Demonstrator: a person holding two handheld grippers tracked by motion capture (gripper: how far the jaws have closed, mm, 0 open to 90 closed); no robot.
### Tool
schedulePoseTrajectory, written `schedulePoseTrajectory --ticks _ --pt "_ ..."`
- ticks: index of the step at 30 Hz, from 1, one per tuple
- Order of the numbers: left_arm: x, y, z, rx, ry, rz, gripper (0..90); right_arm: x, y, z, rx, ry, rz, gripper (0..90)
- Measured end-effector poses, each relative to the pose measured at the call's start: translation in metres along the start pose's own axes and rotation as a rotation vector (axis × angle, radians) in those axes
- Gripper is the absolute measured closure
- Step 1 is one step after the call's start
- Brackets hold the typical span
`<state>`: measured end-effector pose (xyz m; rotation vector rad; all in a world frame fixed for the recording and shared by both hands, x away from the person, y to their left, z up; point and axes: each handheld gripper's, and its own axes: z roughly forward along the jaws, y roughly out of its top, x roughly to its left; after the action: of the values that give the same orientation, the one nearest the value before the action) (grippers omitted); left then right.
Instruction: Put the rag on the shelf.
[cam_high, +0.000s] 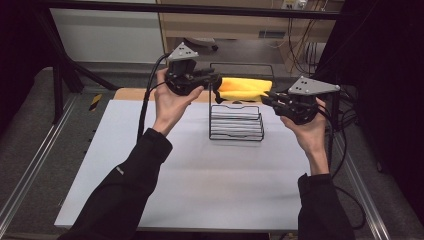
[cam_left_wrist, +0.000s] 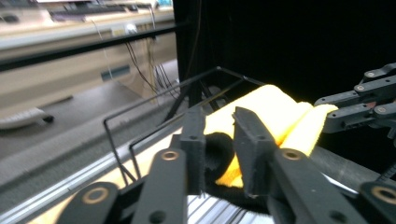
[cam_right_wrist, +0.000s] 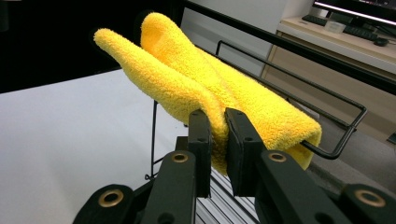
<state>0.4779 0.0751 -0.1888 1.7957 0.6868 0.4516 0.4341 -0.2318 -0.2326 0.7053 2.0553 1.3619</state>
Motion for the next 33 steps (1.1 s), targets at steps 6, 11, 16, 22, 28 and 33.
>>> schedulePoseTrajectory --ticks 6,11,16,22,28,33 --pt "0.001 0.002 0.021 0.045 0.015 0.004 82.1 0.0 -0.004 0.001 0.008 0.008 -0.018 80.6" --pt "0.002 -0.002 0.025 0.099 -0.006 0.01 89.3 0.0 -0.006 0.001 0.021 0.013 -0.027 79.7" --pt "0.0 -0.013 0.024 0.146 -0.04 0.038 89.6 0.001 -0.007 0.0 0.017 0.022 -0.009 73.7" --pt "-0.001 -0.027 0.025 0.173 -0.05 0.056 89.7 0.004 -0.005 -0.005 0.01 0.03 0.015 61.8" --pt "-0.006 -0.038 0.029 0.193 -0.048 0.095 89.7 0.002 0.001 -0.011 -0.033 0.037 0.063 62.8" --pt "-0.008 -0.048 0.033 0.183 -0.048 0.1 89.7 0.007 -0.008 0.007 0.06 0.048 0.117 87.4"
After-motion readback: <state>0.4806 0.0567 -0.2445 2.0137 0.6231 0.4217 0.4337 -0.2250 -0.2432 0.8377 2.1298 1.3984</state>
